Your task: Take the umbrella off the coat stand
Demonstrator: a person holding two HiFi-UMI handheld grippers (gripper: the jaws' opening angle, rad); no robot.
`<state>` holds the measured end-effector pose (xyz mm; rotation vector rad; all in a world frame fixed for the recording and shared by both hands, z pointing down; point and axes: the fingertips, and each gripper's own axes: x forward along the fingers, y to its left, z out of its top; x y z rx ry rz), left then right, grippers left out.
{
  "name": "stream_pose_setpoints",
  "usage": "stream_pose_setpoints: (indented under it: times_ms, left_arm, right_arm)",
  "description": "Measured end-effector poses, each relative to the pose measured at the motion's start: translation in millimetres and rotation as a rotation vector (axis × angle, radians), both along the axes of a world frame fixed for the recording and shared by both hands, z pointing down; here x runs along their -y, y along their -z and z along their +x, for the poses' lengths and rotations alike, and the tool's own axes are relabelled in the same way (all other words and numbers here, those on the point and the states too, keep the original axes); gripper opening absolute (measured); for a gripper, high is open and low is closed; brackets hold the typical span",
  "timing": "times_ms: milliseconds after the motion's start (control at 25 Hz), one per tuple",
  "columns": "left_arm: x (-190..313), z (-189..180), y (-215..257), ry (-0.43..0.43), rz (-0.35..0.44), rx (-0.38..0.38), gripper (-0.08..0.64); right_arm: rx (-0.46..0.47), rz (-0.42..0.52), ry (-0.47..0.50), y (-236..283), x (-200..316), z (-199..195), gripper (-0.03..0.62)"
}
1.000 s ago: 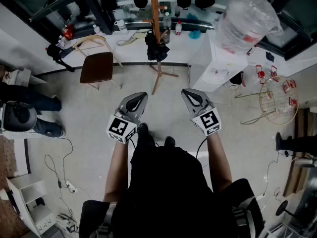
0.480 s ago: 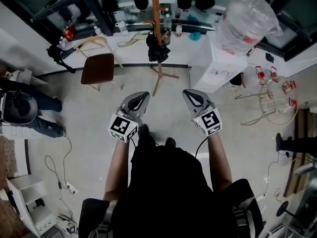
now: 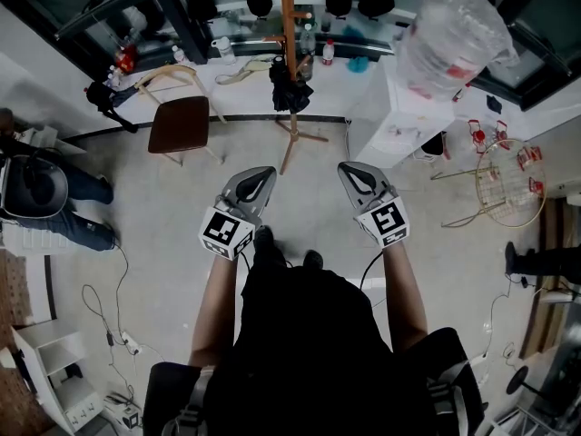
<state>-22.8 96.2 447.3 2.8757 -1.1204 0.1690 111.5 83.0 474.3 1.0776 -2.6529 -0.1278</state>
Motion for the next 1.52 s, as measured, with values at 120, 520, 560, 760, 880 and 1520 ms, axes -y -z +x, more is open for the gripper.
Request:
stream_pose_setpoints:
  times_ms: [120,520,560,760,880,1520]
  left_arm:
    - [0.1,0.5,0.9,0.0,-0.001,0.002,0.0]
    - [2.9,1.0,1.2,-0.004,0.001,-0.001,0.012]
    - [3.5,2.1,1.0,-0.005,0.0,-0.001,0.015]
    - [5.6,5.7,1.0,-0.004,0.001,-0.001,0.058]
    - [8.9,7.0,1.2,0.005,0.004,0.005,0.1]
    - [5.6,15.7,1.9,0.072,0.007,0.017,0.229]
  right_arm:
    - [0.006,-0.003,0.008,0.3,-0.2,0.3,0.003]
    - [0.016,-0.015,0.044,-2.4,1.0,-6.7,0.031]
    - [0.019,-0.016,0.047,-2.8,1.5,-6.2,0.039]
    - [0.033,-0.001,0.06,1.6,3.0,-5.9,0.125]
    - [0.043,-0.004,0.065,2.4,4.1,-4.9,0.178]
    - [0.071,-0.004,0.079,5.3,3.3,10.8,0.235]
